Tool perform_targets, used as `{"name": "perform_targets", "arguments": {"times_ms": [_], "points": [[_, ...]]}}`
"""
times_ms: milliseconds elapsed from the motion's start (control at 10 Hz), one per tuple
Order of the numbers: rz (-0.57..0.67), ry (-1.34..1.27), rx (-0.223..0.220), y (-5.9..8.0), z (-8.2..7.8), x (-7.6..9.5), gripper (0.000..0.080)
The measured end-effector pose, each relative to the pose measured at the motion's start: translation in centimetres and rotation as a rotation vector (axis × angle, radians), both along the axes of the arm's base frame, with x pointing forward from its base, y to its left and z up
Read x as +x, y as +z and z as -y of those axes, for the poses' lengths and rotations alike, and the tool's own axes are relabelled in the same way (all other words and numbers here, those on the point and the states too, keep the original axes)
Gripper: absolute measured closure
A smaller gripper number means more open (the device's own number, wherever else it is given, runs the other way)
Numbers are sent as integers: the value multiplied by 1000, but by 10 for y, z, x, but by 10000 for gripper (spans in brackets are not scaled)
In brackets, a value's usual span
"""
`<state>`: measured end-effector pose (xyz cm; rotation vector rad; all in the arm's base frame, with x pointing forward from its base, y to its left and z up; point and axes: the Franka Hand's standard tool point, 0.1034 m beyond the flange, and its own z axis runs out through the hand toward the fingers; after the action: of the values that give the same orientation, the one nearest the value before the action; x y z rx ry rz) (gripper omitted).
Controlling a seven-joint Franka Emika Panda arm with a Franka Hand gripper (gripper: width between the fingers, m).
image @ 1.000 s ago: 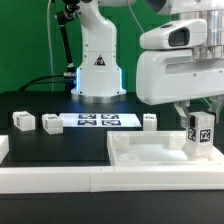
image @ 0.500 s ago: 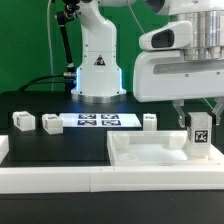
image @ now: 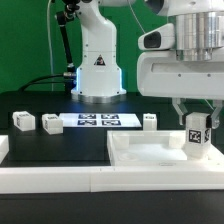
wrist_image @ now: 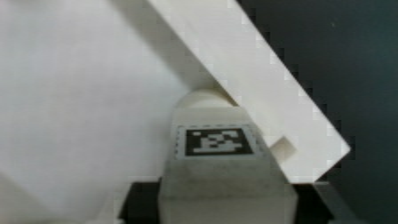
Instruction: Assemble square table
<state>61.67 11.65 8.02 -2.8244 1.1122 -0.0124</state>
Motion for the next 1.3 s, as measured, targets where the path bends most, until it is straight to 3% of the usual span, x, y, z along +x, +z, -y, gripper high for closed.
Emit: {"name": "perform_targets", "arguments": {"times_ms": [400, 700, 800, 900, 1000, 1100, 1300], "points": [[-25, -218, 23, -1, -1, 0, 509], [-24, -211, 23, -1, -1, 0, 509], [-21, -170, 21, -1, -1, 0, 437], [-22, -80, 13, 0, -1, -1, 437], [-9, 55, 1, 1, -1, 1, 228], [3, 156, -8, 2, -1, 2, 173], [15, 271, -12, 2, -1, 1, 157]]}}
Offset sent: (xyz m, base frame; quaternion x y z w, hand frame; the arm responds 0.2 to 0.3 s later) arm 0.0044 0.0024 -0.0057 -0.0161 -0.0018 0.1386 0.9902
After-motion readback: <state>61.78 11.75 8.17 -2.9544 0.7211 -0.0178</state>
